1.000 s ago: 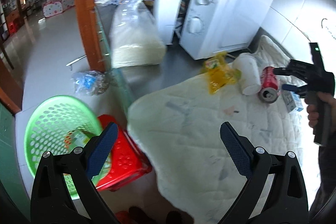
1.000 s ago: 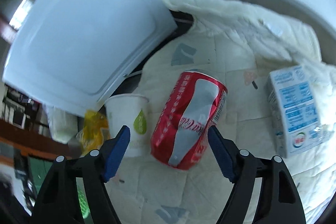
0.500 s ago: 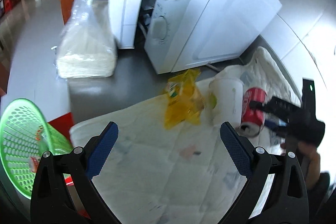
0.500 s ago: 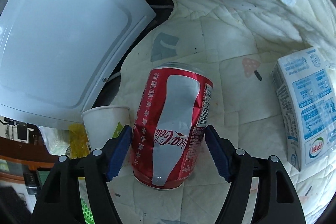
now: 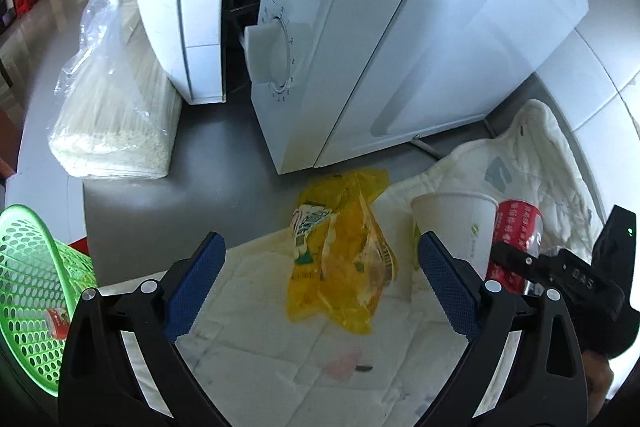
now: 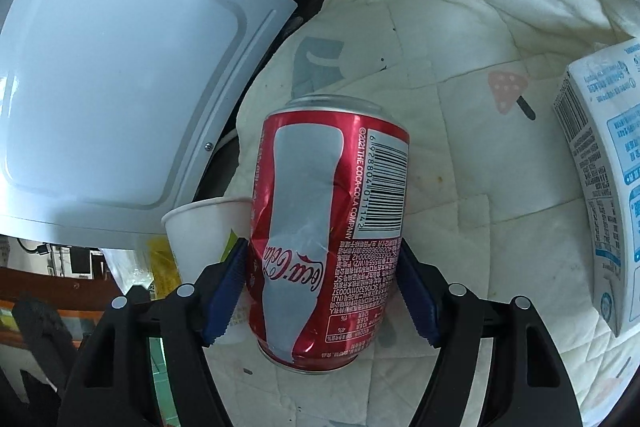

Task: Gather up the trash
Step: 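Close the left gripper on the yellow snack bag while the right holds the can, then carry the bag with the left gripper while the right carries the can, drop both into basket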

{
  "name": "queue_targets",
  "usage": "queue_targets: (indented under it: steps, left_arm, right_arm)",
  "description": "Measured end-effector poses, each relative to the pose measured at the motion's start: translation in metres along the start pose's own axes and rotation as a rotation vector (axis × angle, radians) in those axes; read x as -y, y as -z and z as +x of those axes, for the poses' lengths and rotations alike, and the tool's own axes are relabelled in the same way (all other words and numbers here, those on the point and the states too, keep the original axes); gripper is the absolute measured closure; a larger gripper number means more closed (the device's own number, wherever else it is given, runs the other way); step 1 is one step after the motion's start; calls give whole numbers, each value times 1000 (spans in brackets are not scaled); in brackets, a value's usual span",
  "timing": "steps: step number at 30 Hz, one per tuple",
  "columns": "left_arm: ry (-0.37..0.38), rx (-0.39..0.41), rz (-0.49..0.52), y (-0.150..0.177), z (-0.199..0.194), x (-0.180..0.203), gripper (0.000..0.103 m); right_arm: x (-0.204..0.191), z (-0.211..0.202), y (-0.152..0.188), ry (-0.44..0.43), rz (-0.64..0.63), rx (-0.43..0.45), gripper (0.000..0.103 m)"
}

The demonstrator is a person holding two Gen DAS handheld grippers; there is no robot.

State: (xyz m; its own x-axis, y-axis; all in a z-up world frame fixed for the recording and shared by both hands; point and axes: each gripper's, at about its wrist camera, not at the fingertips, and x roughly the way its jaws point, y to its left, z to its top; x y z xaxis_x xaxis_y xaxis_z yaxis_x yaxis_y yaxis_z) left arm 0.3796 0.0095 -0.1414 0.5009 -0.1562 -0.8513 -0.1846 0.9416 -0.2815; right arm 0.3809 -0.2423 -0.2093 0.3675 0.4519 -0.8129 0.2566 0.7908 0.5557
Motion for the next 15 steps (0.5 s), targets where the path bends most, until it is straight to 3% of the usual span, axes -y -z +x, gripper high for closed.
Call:
queue_targets:
  steps: [8,13,14,15]
  left_arm:
    - [32,-54,0,1,21,2,27]
    - [67,-85,-5,5,29,0,49]
    - [83,-89,-4,6,30,0,59]
    - [86,-91,2,8,30,0,63]
  right_arm:
    - [12,-17,8,5,-26,23,35]
    - [11,-34,19,-1,-73,44,35]
    - [11,-38,21,0,-82,51,35]
    - [10,-41,24,-4,-86,54,35]
